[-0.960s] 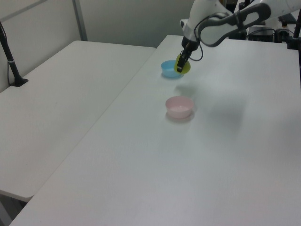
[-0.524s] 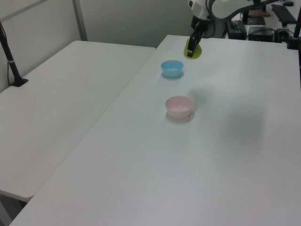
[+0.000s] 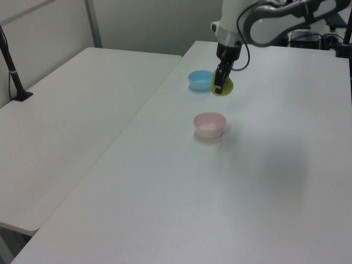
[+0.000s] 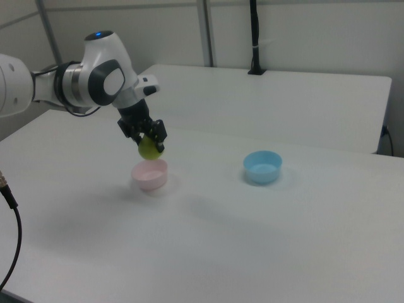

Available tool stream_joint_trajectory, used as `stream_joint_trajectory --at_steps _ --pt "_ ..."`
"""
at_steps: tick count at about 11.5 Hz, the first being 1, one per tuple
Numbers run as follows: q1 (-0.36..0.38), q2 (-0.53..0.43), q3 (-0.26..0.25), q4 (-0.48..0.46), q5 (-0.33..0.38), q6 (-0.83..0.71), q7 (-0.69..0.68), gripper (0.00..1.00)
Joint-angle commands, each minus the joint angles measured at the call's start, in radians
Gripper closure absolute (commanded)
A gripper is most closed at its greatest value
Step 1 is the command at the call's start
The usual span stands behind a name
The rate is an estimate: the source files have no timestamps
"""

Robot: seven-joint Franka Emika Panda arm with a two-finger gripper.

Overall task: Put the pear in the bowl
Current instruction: 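Lift the pear and carry it over the pink bowl, then lower the pear into the pink bowl and open the gripper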

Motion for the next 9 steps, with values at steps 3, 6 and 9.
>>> stream_joint_trajectory --at_steps 3,6,9 --pt "0.053 0.07 -0.008 -0.079 -0.039 0.216 0.098 0.73" --pt "0.061 0.136 -0.008 -0.076 -0.04 0.314 0.097 0.73" --pt "0.064 0.159 -0.008 -0.073 -0.04 0.323 0.097 0.72"
